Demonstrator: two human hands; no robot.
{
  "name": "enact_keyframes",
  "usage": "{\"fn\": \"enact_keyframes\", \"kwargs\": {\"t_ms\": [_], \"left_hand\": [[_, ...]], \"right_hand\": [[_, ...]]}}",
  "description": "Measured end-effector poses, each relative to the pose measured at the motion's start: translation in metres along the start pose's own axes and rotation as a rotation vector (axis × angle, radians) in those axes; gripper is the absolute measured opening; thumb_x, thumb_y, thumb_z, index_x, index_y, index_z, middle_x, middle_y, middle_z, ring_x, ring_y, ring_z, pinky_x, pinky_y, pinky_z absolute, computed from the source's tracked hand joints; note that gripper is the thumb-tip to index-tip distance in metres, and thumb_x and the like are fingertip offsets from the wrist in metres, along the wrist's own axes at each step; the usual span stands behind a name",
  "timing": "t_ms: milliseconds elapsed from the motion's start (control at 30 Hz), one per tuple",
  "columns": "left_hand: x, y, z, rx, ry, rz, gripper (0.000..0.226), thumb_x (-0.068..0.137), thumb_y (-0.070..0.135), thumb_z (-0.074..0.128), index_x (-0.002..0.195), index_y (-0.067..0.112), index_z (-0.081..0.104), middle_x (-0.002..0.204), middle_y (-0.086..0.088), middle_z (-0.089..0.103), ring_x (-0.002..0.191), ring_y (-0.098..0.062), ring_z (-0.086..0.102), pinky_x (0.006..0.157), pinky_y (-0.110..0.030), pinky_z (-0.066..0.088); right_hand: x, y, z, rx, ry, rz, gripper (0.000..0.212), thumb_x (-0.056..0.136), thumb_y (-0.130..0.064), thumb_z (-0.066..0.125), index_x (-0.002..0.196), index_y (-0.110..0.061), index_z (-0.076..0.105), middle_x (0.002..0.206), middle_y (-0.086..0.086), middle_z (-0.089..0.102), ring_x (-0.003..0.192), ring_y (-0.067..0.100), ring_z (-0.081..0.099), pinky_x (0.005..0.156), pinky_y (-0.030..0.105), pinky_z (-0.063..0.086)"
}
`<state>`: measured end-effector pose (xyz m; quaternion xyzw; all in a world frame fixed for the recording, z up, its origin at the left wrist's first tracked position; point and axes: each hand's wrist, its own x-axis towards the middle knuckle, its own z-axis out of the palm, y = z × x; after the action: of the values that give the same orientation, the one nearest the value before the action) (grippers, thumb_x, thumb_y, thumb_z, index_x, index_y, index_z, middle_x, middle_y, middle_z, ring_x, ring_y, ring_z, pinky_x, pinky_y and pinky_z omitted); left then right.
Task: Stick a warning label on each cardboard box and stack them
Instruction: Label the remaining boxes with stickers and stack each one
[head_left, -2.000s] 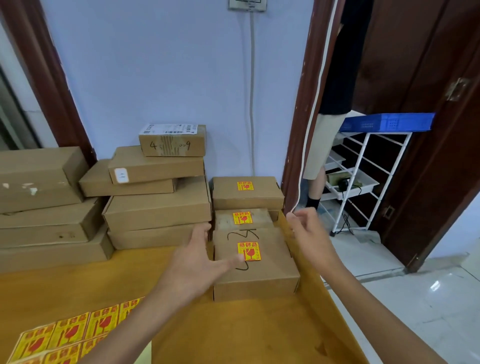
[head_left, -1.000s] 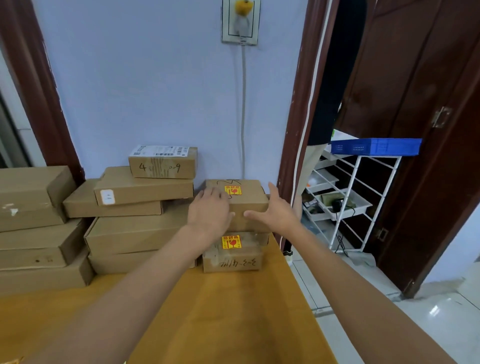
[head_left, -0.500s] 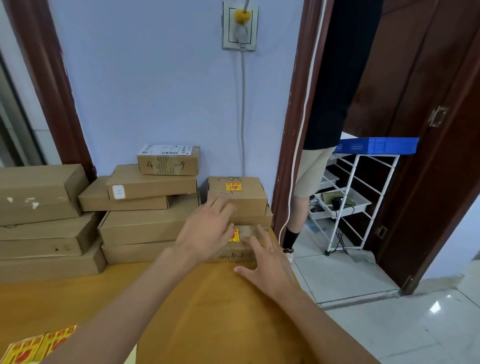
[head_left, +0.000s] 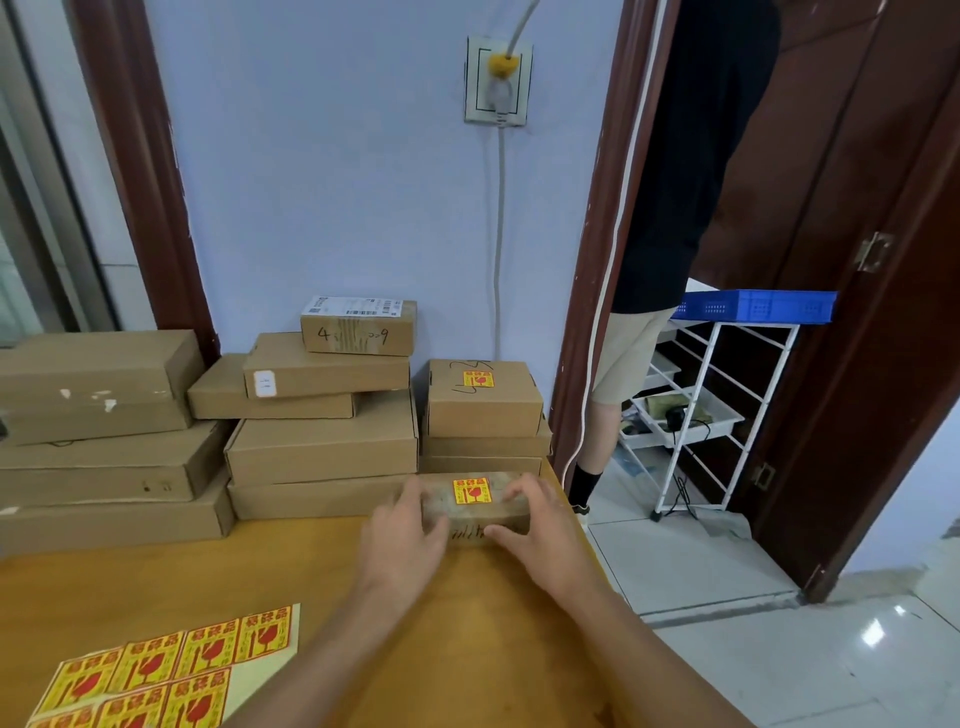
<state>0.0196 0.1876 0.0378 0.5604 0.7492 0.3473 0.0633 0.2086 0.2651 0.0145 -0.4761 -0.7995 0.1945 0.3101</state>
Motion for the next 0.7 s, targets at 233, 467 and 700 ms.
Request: {"fn": "enact_keyframes", "kwargs": {"t_ms": [233, 467, 700], "left_hand": [[0.006, 0.029, -0.021, -0.285, 0.098, 0.084, 0.018, 0.091, 0.025, 0.065, 0.101, 0.037, 0.056, 0.099, 0.018, 0.068, 0.085, -0.005, 0.068, 0.076, -0.035, 0.060], [0.083, 0.077, -0.053, -0.171, 0.219, 0.310, 0.036, 0.092, 0.028, 0.058, 0.128, 0.027, 0.056, 0.139, 0.013, 0.047, 0.115, -0.007, 0.055, 0.093, -0.023, 0.041], [0.148, 0.065, -0.036, 0.427, -0.068, 0.353, 0.066, 0.091, 0.029, 0.061, 0.150, 0.017, 0.035, 0.160, -0.006, 0.028, 0.151, -0.026, 0.020, 0.111, -0.042, 0.042]], "right_hand": [[0.002, -0.009, -0.037, 0.114, 0.205, -0.058, 0.036, 0.084, -0.039, 0.083, 0.103, -0.038, 0.053, 0.126, -0.032, 0.048, 0.112, -0.012, 0.053, 0.089, 0.017, 0.051], [0.091, -0.048, -0.084, 0.094, 0.363, -0.112, 0.039, 0.088, -0.041, 0.079, 0.115, -0.029, 0.054, 0.120, -0.018, 0.056, 0.102, -0.002, 0.052, 0.072, 0.011, 0.039], [0.171, -0.035, -0.052, 0.020, 0.224, -0.056, 0.035, 0.095, -0.038, 0.073, 0.112, -0.026, 0.045, 0.119, -0.001, 0.060, 0.096, 0.019, 0.061, 0.076, 0.038, 0.051]]}}
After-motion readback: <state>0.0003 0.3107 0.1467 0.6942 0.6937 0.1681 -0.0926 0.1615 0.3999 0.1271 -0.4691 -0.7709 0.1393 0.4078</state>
